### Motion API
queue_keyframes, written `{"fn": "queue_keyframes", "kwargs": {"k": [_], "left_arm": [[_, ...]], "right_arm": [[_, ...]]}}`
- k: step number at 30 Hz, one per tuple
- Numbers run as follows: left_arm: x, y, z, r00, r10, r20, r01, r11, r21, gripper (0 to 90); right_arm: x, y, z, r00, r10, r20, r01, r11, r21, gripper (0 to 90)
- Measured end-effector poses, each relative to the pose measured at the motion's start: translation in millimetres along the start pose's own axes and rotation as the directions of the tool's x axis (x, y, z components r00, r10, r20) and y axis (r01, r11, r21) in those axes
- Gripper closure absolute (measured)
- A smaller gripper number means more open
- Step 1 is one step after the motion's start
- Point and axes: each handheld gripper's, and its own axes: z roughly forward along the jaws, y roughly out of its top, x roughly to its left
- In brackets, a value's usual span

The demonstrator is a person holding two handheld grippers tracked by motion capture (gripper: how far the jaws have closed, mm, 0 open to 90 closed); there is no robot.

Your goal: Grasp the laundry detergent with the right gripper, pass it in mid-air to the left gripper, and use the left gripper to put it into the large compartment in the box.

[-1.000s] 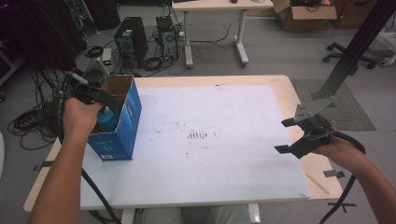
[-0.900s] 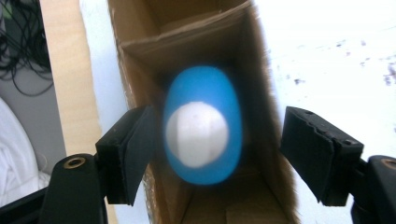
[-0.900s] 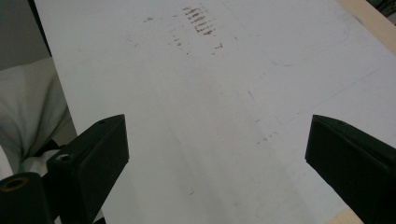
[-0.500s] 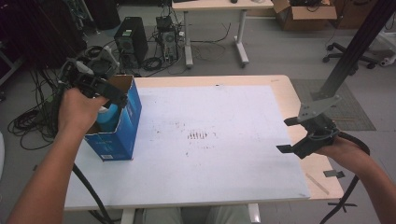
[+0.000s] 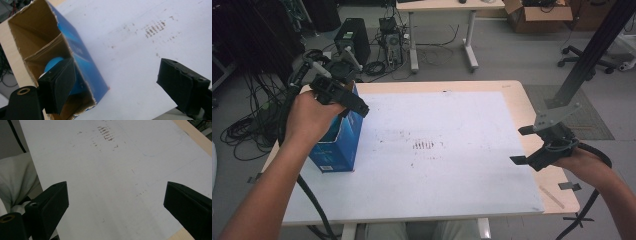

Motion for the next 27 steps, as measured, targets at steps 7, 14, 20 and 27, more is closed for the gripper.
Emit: {"fn": "queue_keyframes", "kwargs": {"k": [7, 14, 20, 27], "left_arm": [[-19.9, 6.8, -0.5, 0.9976, 0.059, 0.036, -0.059, 0.9982, 0.009, 11.5], [-32.5, 11.4, 5.1, 0.9933, 0.092, 0.07, -0.093, 0.9956, 0.012, 9.9], [-39.7, 15.7, 8.5, 0.9891, 0.117, 0.089, -0.119, 0.9929, 0.009, 9.6], [-45.8, 19.9, 17.6, 0.9842, 0.14, 0.109, -0.142, 0.9897, 0.016, 9.2]], "right_arm": [[0.3, -0.5, 1.0, 1.0, 0.004, -0.001, -0.004, 1.0, 0.002, 5.2], [-0.3, -1.3, 1.1, 1.0, 0.007, 0.0, -0.007, 1.0, 0.007, 5.1], [-1.1, -1.9, 2.0, 0.9999, 0.011, 0.0, -0.011, 1.0, 0.012, 5.1], [-1.7, -0.4, 5.1, 0.9999, 0.013, -0.004, -0.012, 1.0, 0.018, 5.1]]}}
